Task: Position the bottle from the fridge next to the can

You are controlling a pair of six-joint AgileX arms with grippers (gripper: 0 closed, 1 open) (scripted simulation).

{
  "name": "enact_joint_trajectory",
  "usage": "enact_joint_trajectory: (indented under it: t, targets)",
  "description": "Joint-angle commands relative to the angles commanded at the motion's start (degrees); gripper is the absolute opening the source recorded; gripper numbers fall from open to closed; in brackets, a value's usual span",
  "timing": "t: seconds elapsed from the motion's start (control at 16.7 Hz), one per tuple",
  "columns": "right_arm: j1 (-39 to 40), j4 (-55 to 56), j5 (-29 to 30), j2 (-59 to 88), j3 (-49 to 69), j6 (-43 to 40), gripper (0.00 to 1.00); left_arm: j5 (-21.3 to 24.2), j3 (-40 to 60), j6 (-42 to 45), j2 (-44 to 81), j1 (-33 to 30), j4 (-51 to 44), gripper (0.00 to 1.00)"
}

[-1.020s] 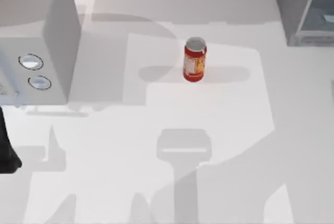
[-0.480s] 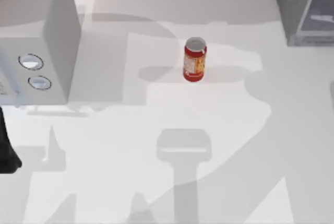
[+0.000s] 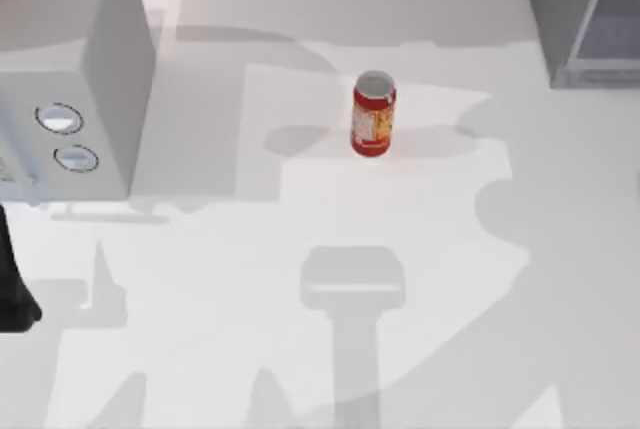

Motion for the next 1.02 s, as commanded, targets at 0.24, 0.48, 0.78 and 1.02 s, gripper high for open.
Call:
enact_joint_trajectory:
  t: [0.24, 0.48, 0.78, 1.02]
  targets:
    - [-1.58, 5.58, -1.73, -8.2, -15.39, 0.02, 0.0, 0.0, 0.0, 0.0, 0.0, 0.0, 0.0, 1.0]
    - [-2.74, 9.39, -2.83, -13.72, -23.35, 0.04, 0.0, 0.0, 0.0, 0.0, 0.0, 0.0, 0.0, 1.0]
    - [-2.5, 9.51, -2.86, -13.77, -23.67, 0.14, 0.0, 0.0, 0.0, 0.0, 0.0, 0.0, 0.0, 1.0]
    - [1.54, 11.62, 1.18, -10.62, -22.62, 0.14, 0.0, 0.0, 0.0, 0.0, 0.0, 0.0, 0.0, 1.0]
